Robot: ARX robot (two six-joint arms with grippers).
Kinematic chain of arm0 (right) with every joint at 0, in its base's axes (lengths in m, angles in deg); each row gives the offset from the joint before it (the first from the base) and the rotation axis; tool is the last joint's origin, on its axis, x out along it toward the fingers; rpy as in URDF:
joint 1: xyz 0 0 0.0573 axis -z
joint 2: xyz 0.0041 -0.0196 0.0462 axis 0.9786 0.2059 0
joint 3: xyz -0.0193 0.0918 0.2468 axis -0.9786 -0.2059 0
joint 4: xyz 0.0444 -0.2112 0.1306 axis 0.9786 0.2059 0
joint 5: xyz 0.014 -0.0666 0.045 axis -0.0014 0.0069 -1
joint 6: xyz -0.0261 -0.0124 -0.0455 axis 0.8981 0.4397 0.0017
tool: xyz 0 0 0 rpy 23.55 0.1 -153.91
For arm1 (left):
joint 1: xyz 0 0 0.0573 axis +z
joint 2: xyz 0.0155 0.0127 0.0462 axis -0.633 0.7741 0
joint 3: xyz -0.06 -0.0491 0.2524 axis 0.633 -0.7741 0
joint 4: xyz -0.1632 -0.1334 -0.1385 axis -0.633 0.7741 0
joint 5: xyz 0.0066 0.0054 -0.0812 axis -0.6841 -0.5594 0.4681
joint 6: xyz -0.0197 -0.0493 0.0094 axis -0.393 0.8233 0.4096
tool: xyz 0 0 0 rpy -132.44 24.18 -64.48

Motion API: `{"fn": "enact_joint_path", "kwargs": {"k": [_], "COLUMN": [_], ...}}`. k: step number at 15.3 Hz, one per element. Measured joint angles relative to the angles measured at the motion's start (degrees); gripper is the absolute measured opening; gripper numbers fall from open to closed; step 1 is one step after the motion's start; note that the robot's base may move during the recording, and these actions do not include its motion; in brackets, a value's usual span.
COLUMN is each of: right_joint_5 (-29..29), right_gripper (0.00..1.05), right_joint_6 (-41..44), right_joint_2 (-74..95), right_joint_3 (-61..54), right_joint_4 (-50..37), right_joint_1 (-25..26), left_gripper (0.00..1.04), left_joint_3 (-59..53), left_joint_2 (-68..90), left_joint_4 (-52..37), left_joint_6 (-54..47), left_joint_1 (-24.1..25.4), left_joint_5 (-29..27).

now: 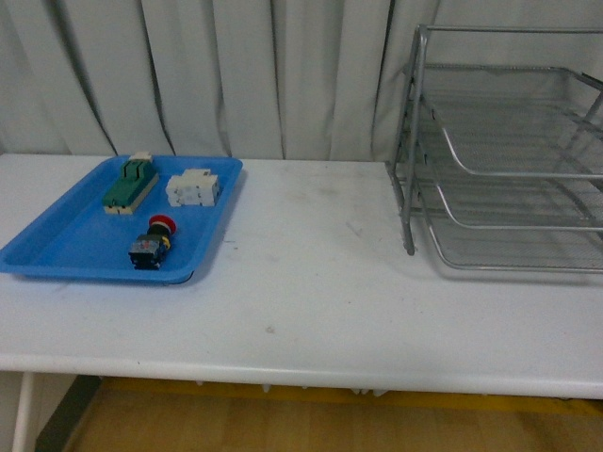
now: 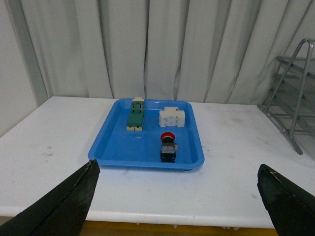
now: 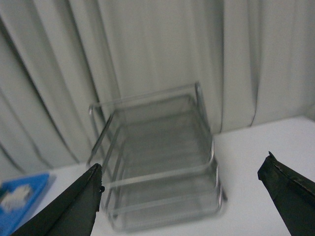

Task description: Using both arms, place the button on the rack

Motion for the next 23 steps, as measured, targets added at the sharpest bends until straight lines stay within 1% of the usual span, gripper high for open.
{"fn": "enact_joint_path", "kwargs": {"k": [1,2,3,4,5,6,7,8,9,10,12,14,17,23], "right_joint_5": [-3.0,-5.1,-7.1,-9.4,-10.7,-12.3,-13.0,-13.8,-13.8,-13.6,-12.7,-11.3,-9.9,-9.9], "right_gripper": [0.98,0.98,0.98,0.98,0.98,0.98,0.98,0.98,0.98,0.98,0.98,0.98,0.98,0.98], "right_joint_6": [-3.7,-9.0,-16.1,-24.0,-29.9,-40.3,-52.1,-59.7,-66.8,-70.2,-72.1,-72.1,-70.5,-68.2], "right_joint_2": [12.6,25.0,36.5,46.5,51.5,59.3,65.7,69.6,73.0,75.8,79.0,83.5,88.8,93.5], "right_joint_3": [6.1,12.1,17.5,21.5,23.0,24.3,24.0,23.1,22.2,22.0,22.1,23.9,26.6,32.2], "right_joint_4": [-11.1,-19.7,-25.7,-30.0,-32.8,-36.9,-43.0,-47.0,-47.2,-47.1,-47.1,-47.3,-47.2,-47.4], "right_joint_1": [4.9,7.8,9.2,9.1,8.5,7.1,4.9,2.9,0.5,-1.4,-3.8,-5.2,-5.6,-5.9], "left_gripper": [0.98,0.98,0.98,0.98,0.98,0.98,0.98,0.98,0.98,0.98,0.98,0.98,0.98,0.98], "left_joint_3": [0.0,0.0,0.0,0.0,0.0,0.0,0.0,0.0,0.0,0.0,0.0,0.0,0.0,0.0], "left_joint_2": [0.0,0.0,0.0,0.0,0.0,0.0,0.0,0.0,0.0,0.0,0.0,0.0,0.0,0.0], "left_joint_4": [0.0,0.0,0.0,0.0,0.0,0.0,0.0,0.0,0.0,0.0,0.0,0.0,0.0,0.0], "left_joint_6": [0.0,0.0,0.0,0.0,0.0,0.0,0.0,0.0,0.0,0.0,0.0,0.0,0.0,0.0], "left_joint_1": [0.0,0.0,0.0,0.0,0.0,0.0,0.0,0.0,0.0,0.0,0.0,0.0,0.0,0.0], "left_joint_5": [0.0,0.0,0.0,0.0,0.0,0.0,0.0,0.0,0.0,0.0,0.0,0.0,0.0,0.0]}}
